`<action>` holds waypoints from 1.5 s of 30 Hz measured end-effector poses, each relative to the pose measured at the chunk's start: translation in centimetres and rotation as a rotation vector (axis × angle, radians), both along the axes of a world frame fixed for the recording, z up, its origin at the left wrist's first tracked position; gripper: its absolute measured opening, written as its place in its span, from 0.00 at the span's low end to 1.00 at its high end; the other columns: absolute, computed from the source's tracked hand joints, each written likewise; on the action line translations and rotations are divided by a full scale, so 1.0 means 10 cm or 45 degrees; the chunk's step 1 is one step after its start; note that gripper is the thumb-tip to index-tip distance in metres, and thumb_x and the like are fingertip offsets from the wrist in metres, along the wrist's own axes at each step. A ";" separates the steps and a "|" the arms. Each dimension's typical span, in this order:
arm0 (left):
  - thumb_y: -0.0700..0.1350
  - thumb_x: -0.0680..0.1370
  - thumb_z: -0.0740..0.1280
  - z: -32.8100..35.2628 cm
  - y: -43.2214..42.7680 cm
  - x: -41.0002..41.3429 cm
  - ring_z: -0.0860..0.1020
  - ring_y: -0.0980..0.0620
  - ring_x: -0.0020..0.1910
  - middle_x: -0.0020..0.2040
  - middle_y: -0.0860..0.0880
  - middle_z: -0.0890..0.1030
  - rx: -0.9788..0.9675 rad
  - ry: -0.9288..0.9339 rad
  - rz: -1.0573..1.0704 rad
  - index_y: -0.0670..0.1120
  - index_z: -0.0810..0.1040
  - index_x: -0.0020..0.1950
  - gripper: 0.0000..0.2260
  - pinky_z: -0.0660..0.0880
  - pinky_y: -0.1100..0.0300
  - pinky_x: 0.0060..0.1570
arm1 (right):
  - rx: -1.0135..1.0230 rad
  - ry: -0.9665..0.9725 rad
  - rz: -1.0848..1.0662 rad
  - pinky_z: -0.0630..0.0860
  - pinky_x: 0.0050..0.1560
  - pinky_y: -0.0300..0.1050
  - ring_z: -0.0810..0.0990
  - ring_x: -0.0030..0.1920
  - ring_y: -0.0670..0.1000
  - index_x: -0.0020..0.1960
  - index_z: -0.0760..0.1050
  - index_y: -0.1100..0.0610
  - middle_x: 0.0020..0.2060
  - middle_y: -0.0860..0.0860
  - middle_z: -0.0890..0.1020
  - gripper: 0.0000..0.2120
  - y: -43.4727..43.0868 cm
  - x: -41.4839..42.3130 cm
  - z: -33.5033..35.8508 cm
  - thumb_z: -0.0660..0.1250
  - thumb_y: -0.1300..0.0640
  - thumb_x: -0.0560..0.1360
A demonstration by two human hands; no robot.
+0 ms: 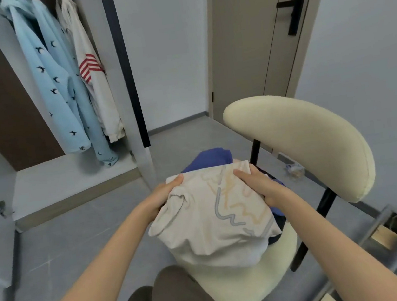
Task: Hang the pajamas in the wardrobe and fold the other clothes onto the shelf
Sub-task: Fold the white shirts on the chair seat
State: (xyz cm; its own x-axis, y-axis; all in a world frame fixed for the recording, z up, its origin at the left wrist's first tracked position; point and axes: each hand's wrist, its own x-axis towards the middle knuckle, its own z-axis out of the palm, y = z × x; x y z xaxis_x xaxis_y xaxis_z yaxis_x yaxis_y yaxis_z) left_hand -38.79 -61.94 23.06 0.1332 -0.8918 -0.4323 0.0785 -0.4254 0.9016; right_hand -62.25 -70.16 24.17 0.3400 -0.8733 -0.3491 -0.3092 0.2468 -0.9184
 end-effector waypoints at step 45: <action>0.43 0.74 0.70 -0.97 -0.45 -0.11 0.77 0.56 0.42 0.41 0.54 0.81 -0.150 -0.367 0.594 0.50 0.82 0.40 0.04 0.72 0.66 0.45 | -0.363 0.319 0.160 0.67 0.44 0.28 0.75 0.49 0.42 0.53 0.77 0.55 0.48 0.43 0.79 0.16 -0.10 0.62 -0.96 0.72 0.46 0.71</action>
State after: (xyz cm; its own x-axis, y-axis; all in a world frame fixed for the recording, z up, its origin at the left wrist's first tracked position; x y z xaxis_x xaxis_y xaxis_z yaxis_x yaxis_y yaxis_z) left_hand -39.89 -66.41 13.35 0.6232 -0.7501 -0.2212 -0.0226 -0.2999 0.9537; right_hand -56.03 -71.19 14.52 0.3852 -0.9042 -0.1846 -0.5437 -0.0607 -0.8371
